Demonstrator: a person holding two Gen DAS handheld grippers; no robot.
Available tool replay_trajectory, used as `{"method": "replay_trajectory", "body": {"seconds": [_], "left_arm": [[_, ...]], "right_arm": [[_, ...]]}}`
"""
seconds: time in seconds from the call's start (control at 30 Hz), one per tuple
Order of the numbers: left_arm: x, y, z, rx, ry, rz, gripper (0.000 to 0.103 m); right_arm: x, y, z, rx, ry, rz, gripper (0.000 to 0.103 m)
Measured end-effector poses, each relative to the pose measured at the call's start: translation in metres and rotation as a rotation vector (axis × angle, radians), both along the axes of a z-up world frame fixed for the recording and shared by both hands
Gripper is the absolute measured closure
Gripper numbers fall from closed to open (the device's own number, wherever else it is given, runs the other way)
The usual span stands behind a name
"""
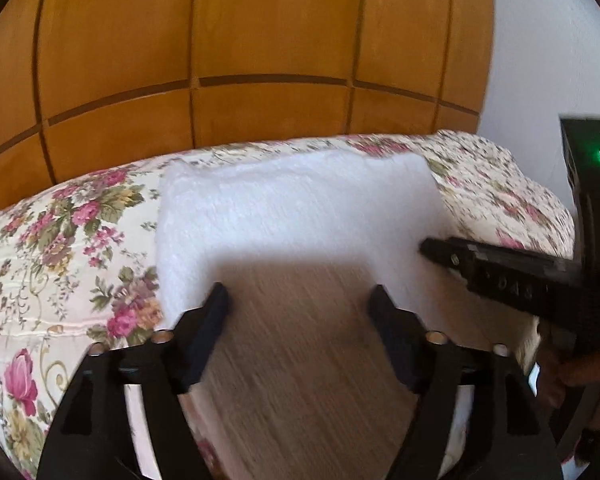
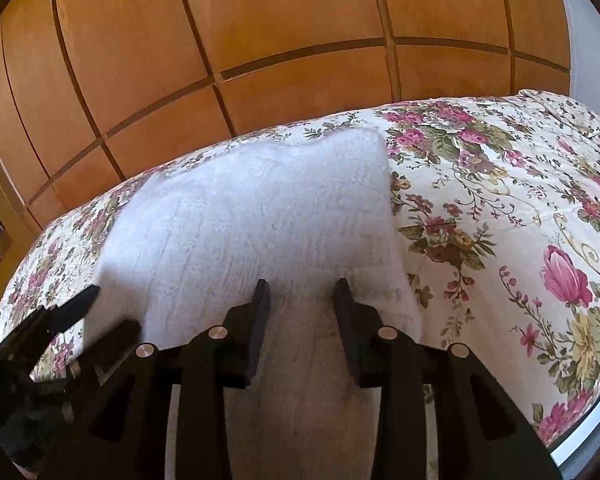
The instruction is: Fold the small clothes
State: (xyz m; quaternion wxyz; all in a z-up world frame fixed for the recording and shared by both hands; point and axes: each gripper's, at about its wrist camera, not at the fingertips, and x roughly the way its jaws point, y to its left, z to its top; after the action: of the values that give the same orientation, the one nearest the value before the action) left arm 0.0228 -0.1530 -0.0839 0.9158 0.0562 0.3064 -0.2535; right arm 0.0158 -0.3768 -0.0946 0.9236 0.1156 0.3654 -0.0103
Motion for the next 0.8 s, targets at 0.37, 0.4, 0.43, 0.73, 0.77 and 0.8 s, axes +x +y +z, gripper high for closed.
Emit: {"method": "replay_trajectory", "body": {"seconds": [0.37, 0.4, 0.43, 0.73, 0.77, 0.8], "left_arm": [[-0.026, 0.008, -0.01, 0.016, 0.011, -0.055, 0.021], [-0.027, 0.011, -0.01, 0.0, 0.024, -0.063, 0.021], [-0.028, 0.013, -0.01, -0.012, 0.033, -0.068, 0.021], [-0.025, 0.053, 0.01, -0.253, 0.074, -0.002, 0.021], [-0.022, 0.058, 0.011, -0.264, 0.077, 0.027, 0.02], [-0.02, 0.062, 0.012, -0.273, 0.08, 0.047, 0.019]], "right_arm": [[-0.017, 0.011, 0.004, -0.07, 0.015, 0.028, 0.059], [-0.019, 0.012, 0.004, -0.078, 0.017, 0.029, 0.059], [-0.02, 0.012, 0.004, -0.083, 0.021, 0.032, 0.059], [-0.03, 0.015, 0.0, -0.13, 0.047, 0.042, 0.052], [-0.031, 0.015, 0.0, -0.134, 0.053, 0.036, 0.042], [-0.03, 0.013, -0.002, -0.141, 0.07, 0.017, 0.039]]}}
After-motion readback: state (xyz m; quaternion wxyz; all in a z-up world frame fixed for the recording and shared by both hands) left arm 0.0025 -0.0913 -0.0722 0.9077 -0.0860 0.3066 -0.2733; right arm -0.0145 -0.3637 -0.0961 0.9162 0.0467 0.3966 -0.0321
